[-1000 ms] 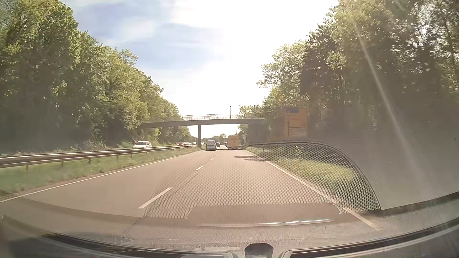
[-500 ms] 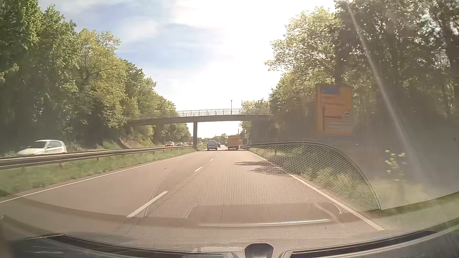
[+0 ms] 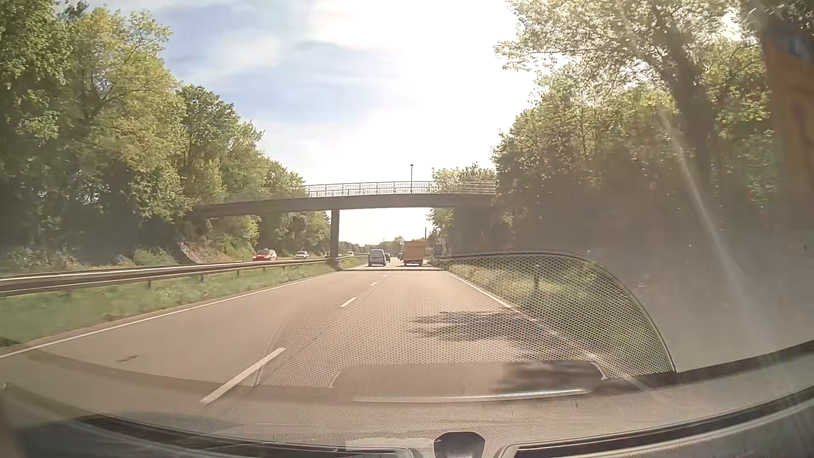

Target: Follow the waypoints while adhering to traffic rules and regulations

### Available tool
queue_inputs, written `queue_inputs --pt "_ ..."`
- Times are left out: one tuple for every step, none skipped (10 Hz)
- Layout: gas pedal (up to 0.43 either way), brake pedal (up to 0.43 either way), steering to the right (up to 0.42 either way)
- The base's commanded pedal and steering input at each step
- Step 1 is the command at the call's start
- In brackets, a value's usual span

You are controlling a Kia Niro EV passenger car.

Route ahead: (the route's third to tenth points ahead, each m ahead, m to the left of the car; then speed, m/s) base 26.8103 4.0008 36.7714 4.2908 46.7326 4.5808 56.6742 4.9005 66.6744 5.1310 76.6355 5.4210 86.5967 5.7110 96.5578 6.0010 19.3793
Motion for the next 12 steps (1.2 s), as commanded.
queue_inputs --pt "0.079 0.000 -0.002" --pt "0.067 0.000 -0.002" --pt "0.067 0.000 -0.002" --pt "0.067 0.000 -0.002" --pt "0.067 0.000 -0.002" --pt "0.067 0.000 -0.002" --pt "0.067 0.000 -0.002" --pt "0.067 0.000 -0.002" --pt "0.067 0.000 -0.002" --pt "0.067 0.000 -0.002" --pt "0.067 0.000 -0.002" --pt "0.067 0.000 -0.002"
